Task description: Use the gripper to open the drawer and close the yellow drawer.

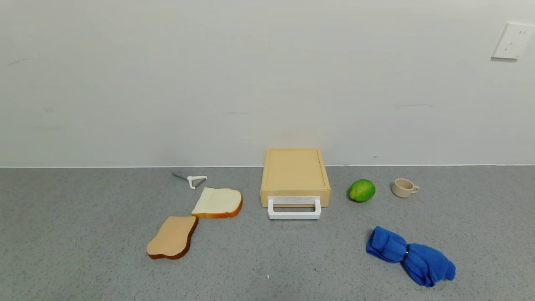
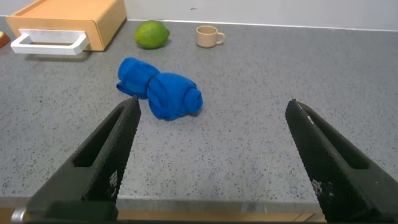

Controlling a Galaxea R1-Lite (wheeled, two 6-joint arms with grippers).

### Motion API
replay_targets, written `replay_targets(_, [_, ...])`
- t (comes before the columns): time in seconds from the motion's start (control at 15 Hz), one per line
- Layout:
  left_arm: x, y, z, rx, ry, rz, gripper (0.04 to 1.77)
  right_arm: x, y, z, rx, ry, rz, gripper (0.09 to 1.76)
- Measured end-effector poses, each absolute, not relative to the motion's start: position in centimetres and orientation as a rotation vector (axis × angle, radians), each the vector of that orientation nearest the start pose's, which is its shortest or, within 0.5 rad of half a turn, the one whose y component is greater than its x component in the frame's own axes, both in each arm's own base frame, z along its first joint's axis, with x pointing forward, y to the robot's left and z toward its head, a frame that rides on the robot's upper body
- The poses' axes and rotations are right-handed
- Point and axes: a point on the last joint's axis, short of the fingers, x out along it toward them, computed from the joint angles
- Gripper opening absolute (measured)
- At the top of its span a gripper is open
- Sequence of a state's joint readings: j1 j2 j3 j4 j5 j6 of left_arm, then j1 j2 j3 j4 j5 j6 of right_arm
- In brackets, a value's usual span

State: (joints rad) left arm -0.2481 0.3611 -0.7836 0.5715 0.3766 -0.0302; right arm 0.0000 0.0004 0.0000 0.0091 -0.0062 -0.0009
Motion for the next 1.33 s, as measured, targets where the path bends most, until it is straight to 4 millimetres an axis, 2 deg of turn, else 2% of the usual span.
replay_targets(0.2, [-5.7, 2.2, 21.8, 0.015, 0.127, 0.204, 1.72, -2.3, 0.0, 7.5, -0.001, 0.01, -0.006, 1.71])
replay_targets(0.53, [-6.8, 1.6, 22.1, 0.045, 0.09, 0.333, 1.72, -2.3, 0.0, 7.5, -0.001, 0.01, -0.006, 1.71])
replay_targets(0.73, [-7.3, 1.0, 21.7, 0.068, 0.079, 0.388, 1.72, -2.3, 0.0, 7.5, -0.001, 0.009, -0.006, 1.71])
replay_targets(0.93, [-8.3, 0.6, 20.3, 0.063, 0.032, 0.251, 1.72, -2.3, 0.0, 7.5, -0.002, 0.009, -0.006, 1.71])
replay_targets(1.13, [-8.9, 0.1, 18.0, 0.057, -0.021, 0.056, 1.72, -2.3, 0.0, 7.5, -0.001, 0.009, -0.006, 1.71])
replay_targets(1.33, [-7.5, 0.0, 16.1, 0.045, -0.103, 0.013, 1.72, -2.3, 0.0, 7.5, -0.001, 0.009, -0.006, 1.71])
